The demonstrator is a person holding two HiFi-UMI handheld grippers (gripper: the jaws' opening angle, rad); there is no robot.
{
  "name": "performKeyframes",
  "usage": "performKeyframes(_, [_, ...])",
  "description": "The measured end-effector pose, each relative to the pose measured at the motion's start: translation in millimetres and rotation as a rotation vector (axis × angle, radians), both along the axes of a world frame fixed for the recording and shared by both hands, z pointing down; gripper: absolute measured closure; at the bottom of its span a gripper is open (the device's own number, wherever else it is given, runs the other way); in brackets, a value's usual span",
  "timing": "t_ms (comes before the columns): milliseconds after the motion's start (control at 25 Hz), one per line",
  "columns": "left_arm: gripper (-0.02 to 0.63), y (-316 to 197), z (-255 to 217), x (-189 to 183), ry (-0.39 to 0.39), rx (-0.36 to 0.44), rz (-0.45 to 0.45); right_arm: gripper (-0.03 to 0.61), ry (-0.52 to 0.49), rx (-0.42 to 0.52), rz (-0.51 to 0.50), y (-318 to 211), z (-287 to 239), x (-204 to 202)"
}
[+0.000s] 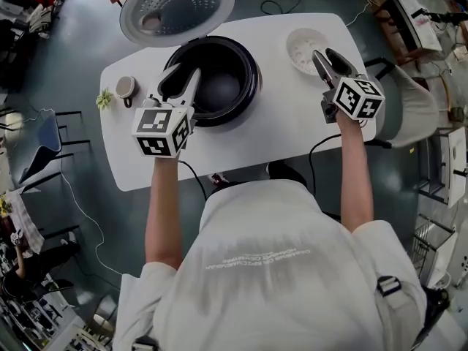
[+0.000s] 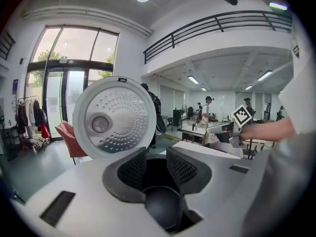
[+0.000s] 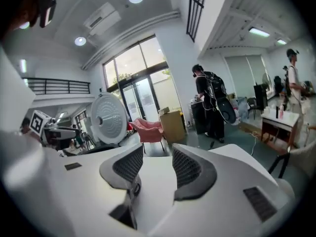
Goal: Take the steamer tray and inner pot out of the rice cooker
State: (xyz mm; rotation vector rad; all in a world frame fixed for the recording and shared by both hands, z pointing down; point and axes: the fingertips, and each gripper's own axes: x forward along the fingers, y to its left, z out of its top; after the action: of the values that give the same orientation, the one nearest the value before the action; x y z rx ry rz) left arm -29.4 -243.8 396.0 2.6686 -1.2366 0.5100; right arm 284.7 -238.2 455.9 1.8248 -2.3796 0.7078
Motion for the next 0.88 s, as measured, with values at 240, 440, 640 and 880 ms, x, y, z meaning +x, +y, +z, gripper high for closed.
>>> performKeyframes(240, [0.476, 4, -23, -39, 0.004, 0.059, -0.033, 0.37, 0.164, 0.079, -0.14, 7, -53, -71])
performKeyframes(440, [0.476, 3, -42, -68, 0.009, 0.118, -0.071, 0.368, 0.248, 0.137, -0.213, 10, -86, -115])
performKeyframes(640, [0.476, 5, -52, -87, 0.008, 0.15, -0.108, 0.368, 0.315, 0.173, -0.301, 9, -103, -154])
performKeyframes(880, [0.476, 13, -40, -101, -0.012, 0.117, -0.145, 0.368, 0.292, 0.153, -0.386, 3, -95, -189])
